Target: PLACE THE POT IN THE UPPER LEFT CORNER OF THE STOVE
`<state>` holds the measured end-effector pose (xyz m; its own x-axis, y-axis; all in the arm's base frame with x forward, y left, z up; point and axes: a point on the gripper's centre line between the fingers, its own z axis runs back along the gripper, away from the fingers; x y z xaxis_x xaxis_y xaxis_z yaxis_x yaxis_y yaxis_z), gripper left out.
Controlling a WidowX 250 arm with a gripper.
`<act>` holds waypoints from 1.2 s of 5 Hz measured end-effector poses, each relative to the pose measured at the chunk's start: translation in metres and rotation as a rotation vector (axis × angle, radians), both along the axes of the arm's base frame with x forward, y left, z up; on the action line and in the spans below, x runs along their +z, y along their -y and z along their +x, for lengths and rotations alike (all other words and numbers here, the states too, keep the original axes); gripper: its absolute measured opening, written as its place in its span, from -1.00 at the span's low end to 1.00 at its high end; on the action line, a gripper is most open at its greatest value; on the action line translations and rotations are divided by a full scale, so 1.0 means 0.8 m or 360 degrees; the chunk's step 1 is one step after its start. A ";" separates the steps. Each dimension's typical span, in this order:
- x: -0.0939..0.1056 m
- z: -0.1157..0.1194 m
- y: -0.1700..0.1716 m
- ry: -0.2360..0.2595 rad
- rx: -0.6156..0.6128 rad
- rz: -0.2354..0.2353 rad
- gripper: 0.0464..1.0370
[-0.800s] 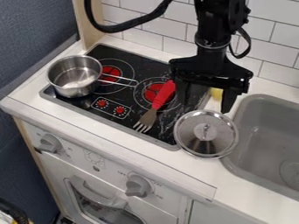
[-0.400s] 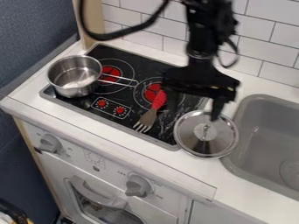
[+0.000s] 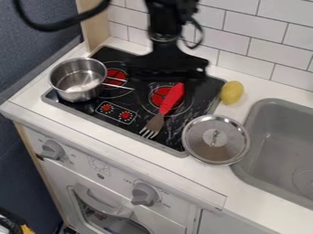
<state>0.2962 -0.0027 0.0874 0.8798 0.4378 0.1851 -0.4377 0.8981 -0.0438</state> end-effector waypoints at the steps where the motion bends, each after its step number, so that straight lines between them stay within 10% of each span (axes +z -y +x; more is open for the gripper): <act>1: 0.008 -0.012 -0.046 0.0039 0.0242 0.0029 0.93; 6: -0.019 -0.038 -0.204 0.0110 0.1226 0.0145 0.93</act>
<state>0.2656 0.1604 0.0722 0.3189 0.9014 0.2929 -0.9387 0.3431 -0.0341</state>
